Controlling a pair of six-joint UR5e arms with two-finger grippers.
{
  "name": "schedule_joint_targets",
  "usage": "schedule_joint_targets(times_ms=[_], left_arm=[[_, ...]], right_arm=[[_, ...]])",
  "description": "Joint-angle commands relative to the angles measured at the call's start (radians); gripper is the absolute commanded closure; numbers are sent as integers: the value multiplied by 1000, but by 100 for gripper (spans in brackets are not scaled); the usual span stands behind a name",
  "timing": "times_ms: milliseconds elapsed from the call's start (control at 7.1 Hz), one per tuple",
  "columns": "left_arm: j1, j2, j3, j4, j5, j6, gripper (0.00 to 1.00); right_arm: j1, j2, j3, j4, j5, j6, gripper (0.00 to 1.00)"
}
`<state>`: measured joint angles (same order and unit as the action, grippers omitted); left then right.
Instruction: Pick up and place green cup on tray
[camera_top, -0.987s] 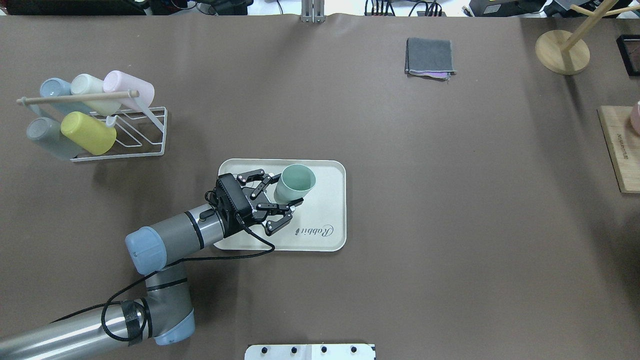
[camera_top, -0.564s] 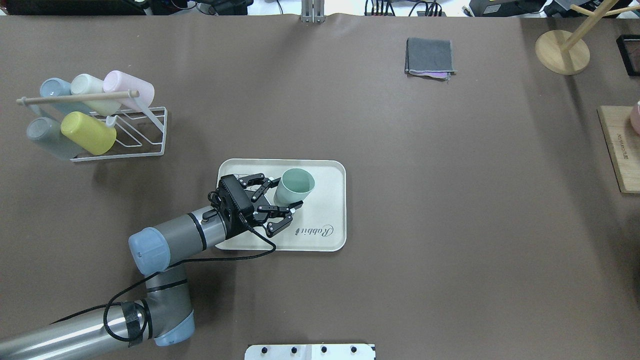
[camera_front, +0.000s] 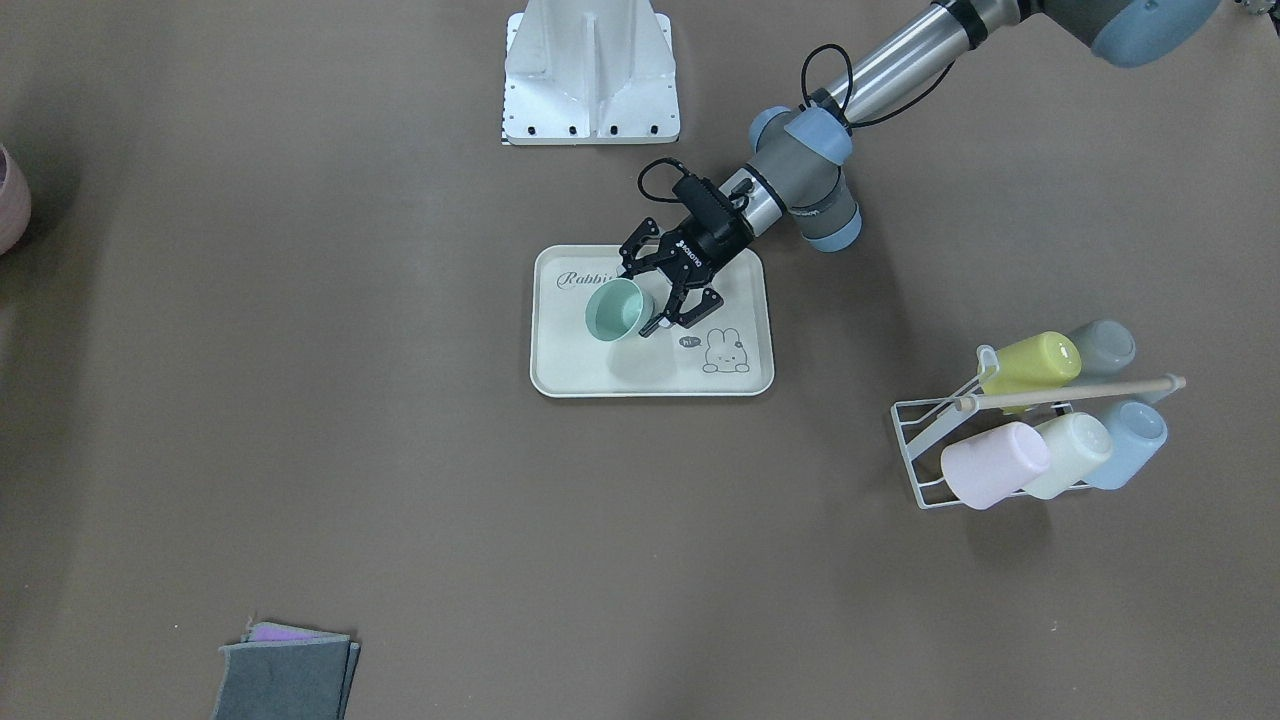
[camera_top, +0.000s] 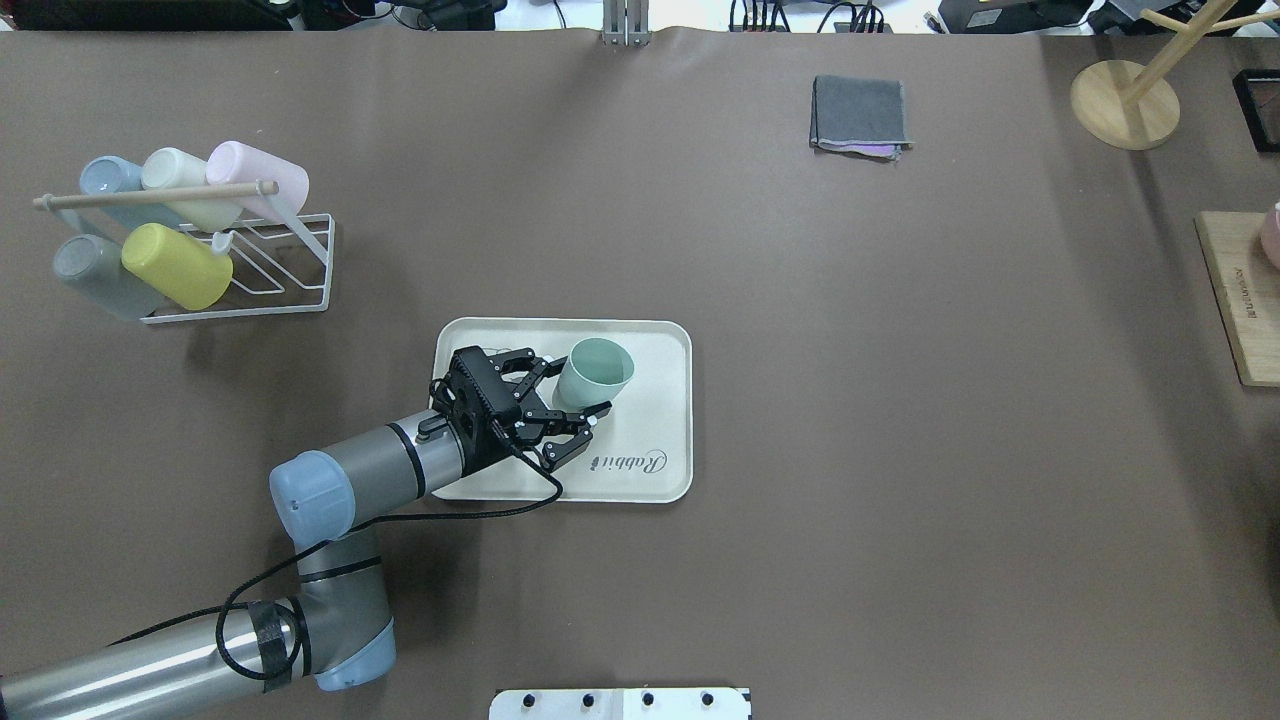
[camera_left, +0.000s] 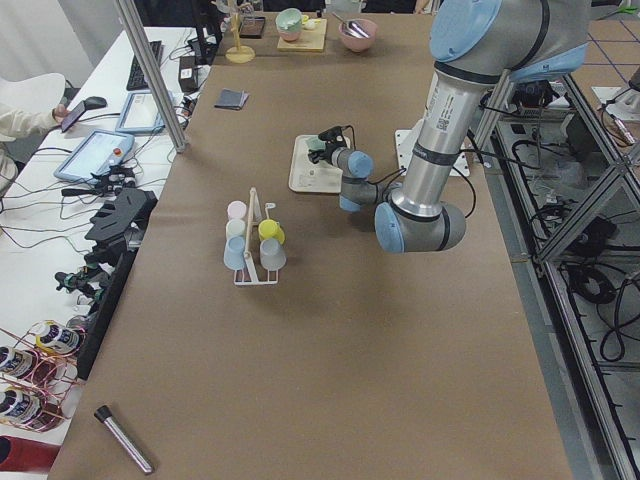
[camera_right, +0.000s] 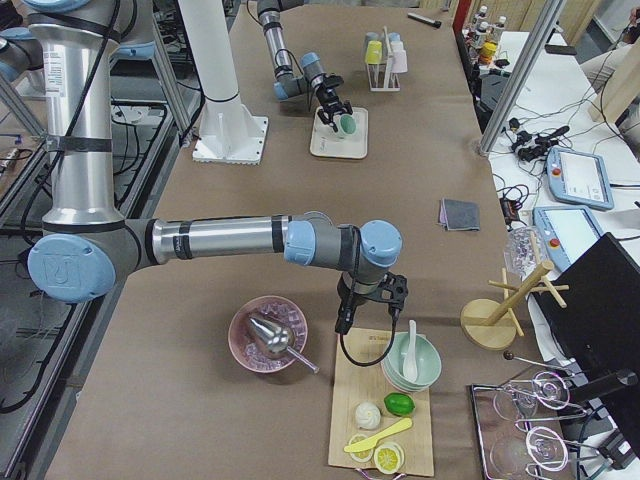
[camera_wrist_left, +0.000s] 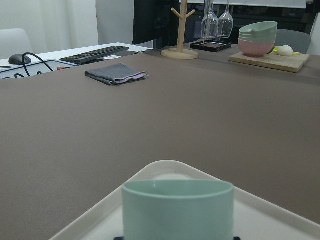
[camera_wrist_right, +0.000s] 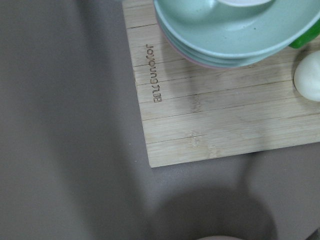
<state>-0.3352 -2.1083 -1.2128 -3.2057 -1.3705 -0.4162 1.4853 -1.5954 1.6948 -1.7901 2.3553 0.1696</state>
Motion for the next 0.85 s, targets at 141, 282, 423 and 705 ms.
schedule_joint_targets(times_ms=[141, 282, 423, 705], left_arm=[[-2, -9, -1, -23, -21, 0, 83], [-1, -7, -1, -37, -19, 2, 79], [1, -4, -1, -54, -19, 4, 79], [2, 1, -1, -59, -19, 11, 66]], right_arm=[[6, 3, 2, -6, 4, -1, 0], [10, 2, 5, -6, 4, -1, 0], [9, 5, 6, -6, 2, -1, 0], [9, 6, 3, -5, -1, -1, 0]])
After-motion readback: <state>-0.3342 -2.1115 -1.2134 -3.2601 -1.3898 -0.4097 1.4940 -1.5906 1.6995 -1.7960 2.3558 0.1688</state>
